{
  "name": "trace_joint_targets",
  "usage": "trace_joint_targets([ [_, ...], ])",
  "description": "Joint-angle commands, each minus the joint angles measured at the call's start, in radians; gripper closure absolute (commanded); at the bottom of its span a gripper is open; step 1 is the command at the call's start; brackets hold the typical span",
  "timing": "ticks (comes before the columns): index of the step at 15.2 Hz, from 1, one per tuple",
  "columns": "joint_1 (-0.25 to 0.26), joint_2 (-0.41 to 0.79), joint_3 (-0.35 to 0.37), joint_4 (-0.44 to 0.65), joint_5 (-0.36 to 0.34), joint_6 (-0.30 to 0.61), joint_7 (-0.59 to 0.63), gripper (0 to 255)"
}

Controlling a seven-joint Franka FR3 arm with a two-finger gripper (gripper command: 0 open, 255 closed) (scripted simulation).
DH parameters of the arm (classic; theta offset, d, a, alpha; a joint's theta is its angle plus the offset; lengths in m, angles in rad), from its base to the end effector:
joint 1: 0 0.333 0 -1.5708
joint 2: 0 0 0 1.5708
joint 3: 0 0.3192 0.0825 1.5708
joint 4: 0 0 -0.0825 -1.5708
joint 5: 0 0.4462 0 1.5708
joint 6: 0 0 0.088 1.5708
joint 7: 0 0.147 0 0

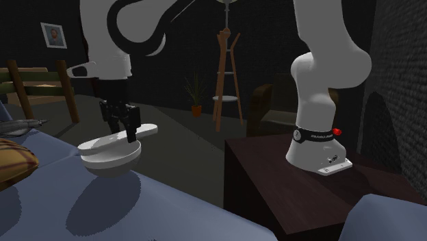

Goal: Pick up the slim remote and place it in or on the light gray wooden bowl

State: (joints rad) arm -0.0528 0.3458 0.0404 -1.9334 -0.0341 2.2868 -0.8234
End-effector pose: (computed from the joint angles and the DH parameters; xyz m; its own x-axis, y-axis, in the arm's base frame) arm 0.6674 -0.0103 0.2315 0.6743 0.7385 -0.0036 0.7384 -0.6742 0.0141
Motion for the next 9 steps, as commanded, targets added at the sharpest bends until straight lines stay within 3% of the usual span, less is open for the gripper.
trace_joint_targets([
  [1, -0.024, 0.046, -0.011, 0.069, 0.004, -0.022, -0.038, 255],
  [9, -0.119, 0.243, -0.040, 0.391, 0.021, -0.145, -0.173, 255],
])
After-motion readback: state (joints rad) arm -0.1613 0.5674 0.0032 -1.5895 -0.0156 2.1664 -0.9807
